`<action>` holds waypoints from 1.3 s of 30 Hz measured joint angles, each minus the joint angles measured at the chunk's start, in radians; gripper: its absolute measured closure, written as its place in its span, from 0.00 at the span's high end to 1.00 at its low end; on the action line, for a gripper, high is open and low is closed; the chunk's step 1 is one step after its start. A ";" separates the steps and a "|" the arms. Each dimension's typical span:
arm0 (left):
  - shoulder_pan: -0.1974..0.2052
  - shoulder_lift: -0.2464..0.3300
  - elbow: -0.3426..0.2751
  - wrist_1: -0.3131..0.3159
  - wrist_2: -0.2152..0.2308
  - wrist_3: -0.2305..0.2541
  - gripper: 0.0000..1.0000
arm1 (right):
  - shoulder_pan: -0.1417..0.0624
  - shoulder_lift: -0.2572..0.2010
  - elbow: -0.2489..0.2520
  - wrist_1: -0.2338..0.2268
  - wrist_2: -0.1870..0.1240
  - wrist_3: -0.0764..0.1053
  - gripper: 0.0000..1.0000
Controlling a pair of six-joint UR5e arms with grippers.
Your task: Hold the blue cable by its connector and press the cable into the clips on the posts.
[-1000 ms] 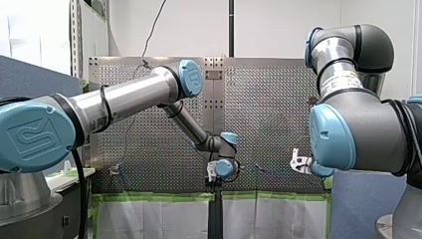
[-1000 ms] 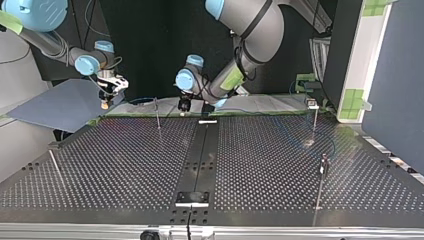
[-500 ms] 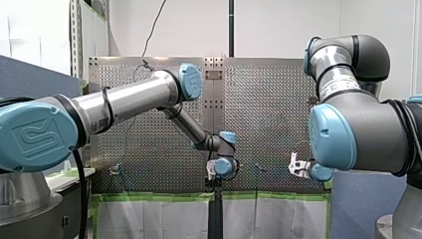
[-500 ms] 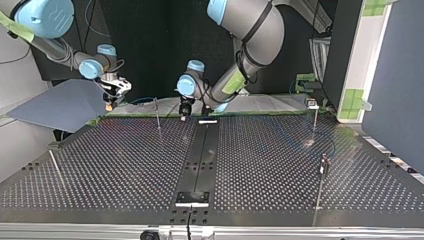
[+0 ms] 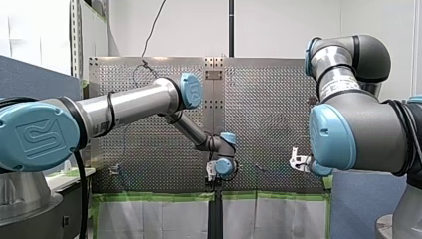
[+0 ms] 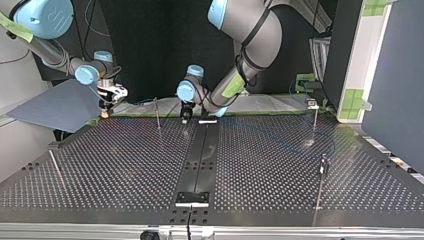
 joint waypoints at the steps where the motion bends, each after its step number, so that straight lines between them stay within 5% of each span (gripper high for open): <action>1: 0.001 0.000 0.001 0.000 -0.002 0.000 0.00 | -0.001 0.000 -0.003 -0.001 -0.005 0.004 0.00; 29: 0.006 0.000 0.001 -0.009 -0.036 0.029 0.00 | -0.018 0.008 -0.072 -0.002 -0.057 0.060 0.00; 37: 0.000 0.001 -0.004 -0.007 -0.051 0.060 0.00 | -0.020 0.055 -0.131 0.062 -0.040 0.054 0.00; 39: -0.002 0.001 -0.009 -0.005 -0.056 0.077 0.07 | -0.020 0.058 -0.137 0.079 -0.041 0.054 0.00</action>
